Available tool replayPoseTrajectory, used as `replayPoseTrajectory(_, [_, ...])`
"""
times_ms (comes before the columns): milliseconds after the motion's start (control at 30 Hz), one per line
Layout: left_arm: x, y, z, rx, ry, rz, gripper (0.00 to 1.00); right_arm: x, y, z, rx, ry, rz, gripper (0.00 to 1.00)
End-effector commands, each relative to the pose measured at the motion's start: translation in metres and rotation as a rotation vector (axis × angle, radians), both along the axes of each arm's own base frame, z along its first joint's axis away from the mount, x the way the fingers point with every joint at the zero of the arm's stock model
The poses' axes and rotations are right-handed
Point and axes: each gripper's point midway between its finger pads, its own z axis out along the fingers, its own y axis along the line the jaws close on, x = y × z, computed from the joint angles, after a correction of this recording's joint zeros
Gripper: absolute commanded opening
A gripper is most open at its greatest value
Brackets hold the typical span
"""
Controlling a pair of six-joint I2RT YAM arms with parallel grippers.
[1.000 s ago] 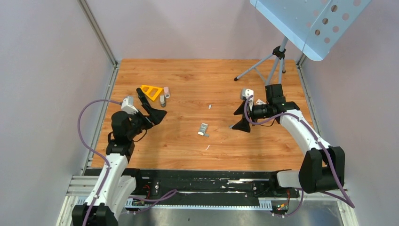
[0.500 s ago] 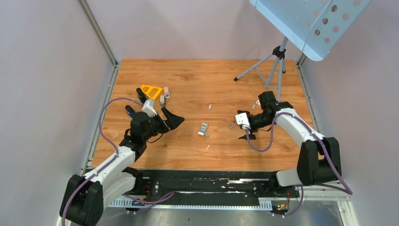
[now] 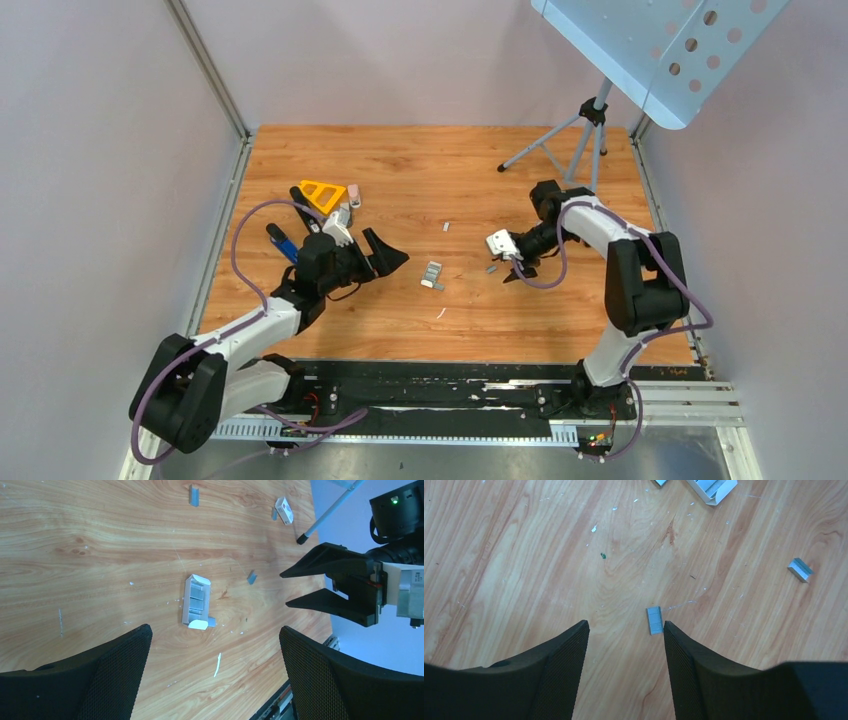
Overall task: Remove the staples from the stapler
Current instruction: Pick up the staple from the center of the board.
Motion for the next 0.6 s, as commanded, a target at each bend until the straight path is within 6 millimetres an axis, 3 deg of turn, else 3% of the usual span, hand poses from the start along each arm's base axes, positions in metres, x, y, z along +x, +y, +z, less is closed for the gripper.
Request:
replayPoseTrajectory(0, [0.009, -0.006, 0.016, -0.007, -0.059, 0.002, 1.00, -0.006, 0.002, -0.005, -0.055, 0.066, 0.052, 0.59])
replayPoseTrajectory(333, [0.010, -0.007, 0.011, 0.001, -0.048, 0.000, 1.00, 0.026, 0.012, -0.022, -0.143, 0.056, 0.016, 0.52])
replayPoseTrajectory(567, [0.010, -0.007, 0.008, 0.004, -0.041, 0.004, 1.00, 0.030, 0.014, -0.041, -0.217, 0.041, 0.016, 0.49])
